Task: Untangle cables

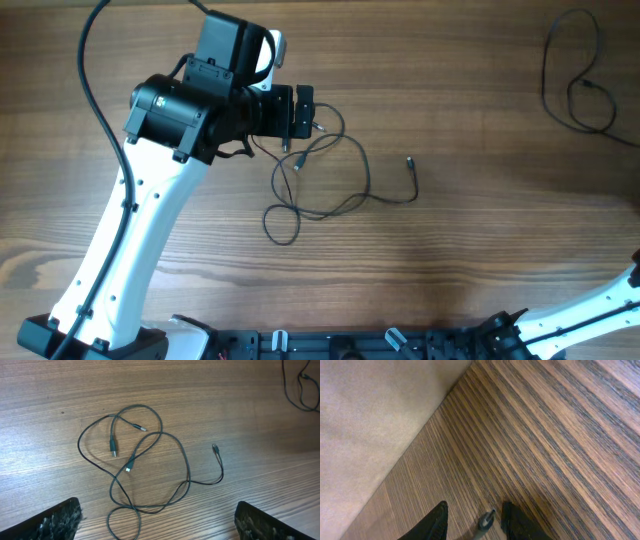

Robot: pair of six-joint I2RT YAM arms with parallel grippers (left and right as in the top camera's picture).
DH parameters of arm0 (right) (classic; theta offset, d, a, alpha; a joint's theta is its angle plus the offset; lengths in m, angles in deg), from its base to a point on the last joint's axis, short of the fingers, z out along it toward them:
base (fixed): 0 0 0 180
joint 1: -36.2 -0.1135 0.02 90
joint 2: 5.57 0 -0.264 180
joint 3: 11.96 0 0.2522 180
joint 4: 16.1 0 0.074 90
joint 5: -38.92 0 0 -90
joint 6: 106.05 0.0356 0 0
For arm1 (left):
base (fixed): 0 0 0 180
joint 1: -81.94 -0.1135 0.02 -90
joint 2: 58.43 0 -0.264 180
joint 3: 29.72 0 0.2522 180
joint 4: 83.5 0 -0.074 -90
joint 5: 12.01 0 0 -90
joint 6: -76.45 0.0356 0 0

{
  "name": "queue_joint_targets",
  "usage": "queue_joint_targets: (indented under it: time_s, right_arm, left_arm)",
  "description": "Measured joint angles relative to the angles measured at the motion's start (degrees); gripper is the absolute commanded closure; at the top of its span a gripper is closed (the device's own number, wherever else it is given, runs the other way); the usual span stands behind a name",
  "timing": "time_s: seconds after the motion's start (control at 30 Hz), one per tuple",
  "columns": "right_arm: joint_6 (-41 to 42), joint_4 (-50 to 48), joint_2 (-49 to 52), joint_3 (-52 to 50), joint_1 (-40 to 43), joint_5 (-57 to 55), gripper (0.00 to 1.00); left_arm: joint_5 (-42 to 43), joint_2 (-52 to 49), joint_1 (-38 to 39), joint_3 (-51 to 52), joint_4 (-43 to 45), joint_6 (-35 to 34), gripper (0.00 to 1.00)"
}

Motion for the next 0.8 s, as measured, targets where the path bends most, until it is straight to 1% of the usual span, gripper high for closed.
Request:
queue_joint_targets:
  time_s: [0.03, 0.23, 0.43, 0.47, 0.53, 0.6, 0.7, 0.8]
  right_arm:
    - [-0.13, -0.39, 0.26, 0.17, 0.00, -0.20, 0.95]
    - [-2.38, -0.70, 1.38, 0.37, 0.35, 0.22, 0.96]
    - [-6.01, 0.11, 0.46, 0.48, 2.29, 7.74, 0.96]
    - [-7.30, 1.22, -0.20, 0.42, 2.32, 10.67, 0.95]
    - [-10.62, 2.80, -1.27, 0.31, 0.98, 14.84, 0.96]
    - [-16.68, 4.72, -2.38, 0.28, -2.47, 18.34, 0.96]
    - [-22.67, 6.64, -5.57, 1.11, -8.17, 19.87, 0.96]
    - [-27.10, 6.82, -7.21, 5.14, -12.94, 21.18, 0.96]
  left_arm:
    - [0.00, 0.00, 0.00, 0.00, -0.02, -0.02, 0.00]
    - [0.00, 0.00, 0.00, 0.00, 0.39, -0.02, 0.00]
    - [0.00, 0.00, 0.00, 0.00, 0.85, -0.02, 0.00]
    - [0.00, 0.00, 0.00, 0.00, 0.98, -0.02, 0.00]
    - [0.00, 0.00, 0.00, 0.00, 1.62, -0.02, 0.00]
    - [0.00, 0.00, 0.00, 0.00, 2.16, -0.02, 0.00]
    - [0.00, -0.11, 0.00, 0.00, 2.58, -0.02, 0.00]
    - [0.00, -0.87, 0.00, 0.00, 2.40, 0.00, 0.00]
